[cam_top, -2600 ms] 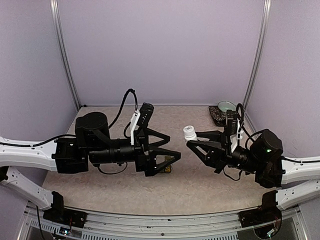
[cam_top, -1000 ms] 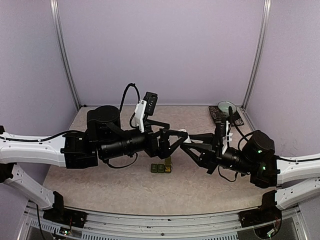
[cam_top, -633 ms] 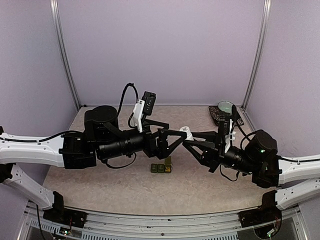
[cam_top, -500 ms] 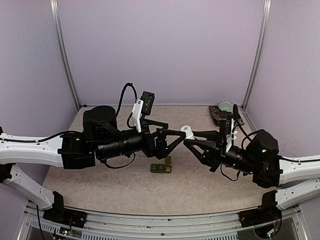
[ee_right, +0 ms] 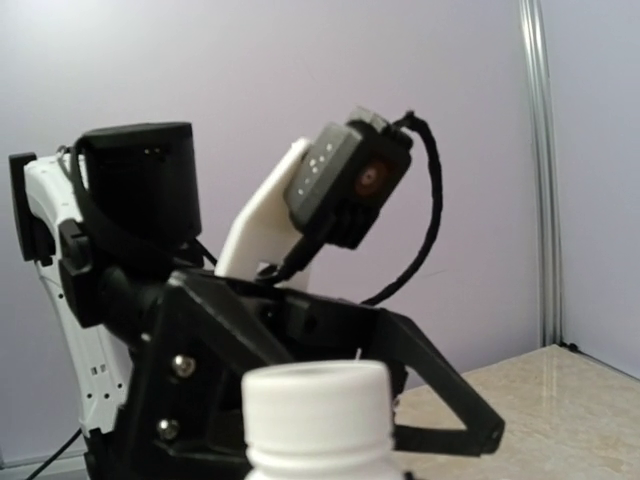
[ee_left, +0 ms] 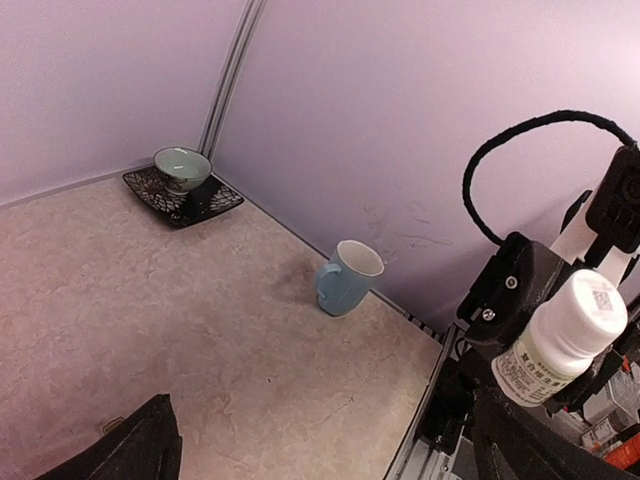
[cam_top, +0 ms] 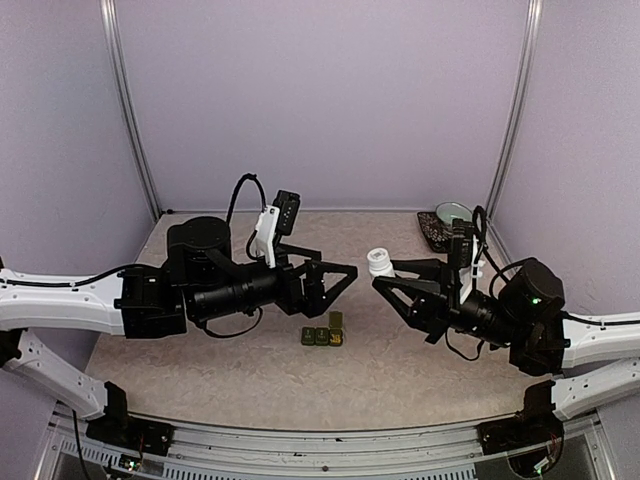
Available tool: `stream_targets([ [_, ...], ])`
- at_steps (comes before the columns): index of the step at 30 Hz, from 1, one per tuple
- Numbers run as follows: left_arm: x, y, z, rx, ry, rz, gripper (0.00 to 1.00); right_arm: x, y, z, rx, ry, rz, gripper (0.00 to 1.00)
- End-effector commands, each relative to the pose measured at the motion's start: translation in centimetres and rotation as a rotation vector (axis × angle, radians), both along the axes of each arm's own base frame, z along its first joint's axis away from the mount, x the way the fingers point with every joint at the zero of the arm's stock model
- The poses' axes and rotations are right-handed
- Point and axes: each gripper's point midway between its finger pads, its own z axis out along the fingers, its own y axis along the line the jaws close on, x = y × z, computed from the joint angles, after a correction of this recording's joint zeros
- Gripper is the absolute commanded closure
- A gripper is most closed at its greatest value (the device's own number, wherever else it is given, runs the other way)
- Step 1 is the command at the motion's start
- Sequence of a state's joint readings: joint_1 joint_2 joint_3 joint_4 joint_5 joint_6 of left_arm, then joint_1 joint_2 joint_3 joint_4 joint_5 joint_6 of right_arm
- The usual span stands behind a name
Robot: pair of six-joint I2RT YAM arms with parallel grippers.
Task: Sort the pills into containers
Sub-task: Screw the lid of the pill bottle onto the pill bottle.
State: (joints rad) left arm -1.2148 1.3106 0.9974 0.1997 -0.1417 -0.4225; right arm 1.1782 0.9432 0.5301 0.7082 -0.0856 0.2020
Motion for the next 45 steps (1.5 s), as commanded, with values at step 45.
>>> stream_targets([
  [45, -0.4, -2.7, 3.2, -0.075, -0.104, -0.054, 0.01, -0.7, 1.5, -1.2, 0.005, 0.013, 0.055, 1.0],
])
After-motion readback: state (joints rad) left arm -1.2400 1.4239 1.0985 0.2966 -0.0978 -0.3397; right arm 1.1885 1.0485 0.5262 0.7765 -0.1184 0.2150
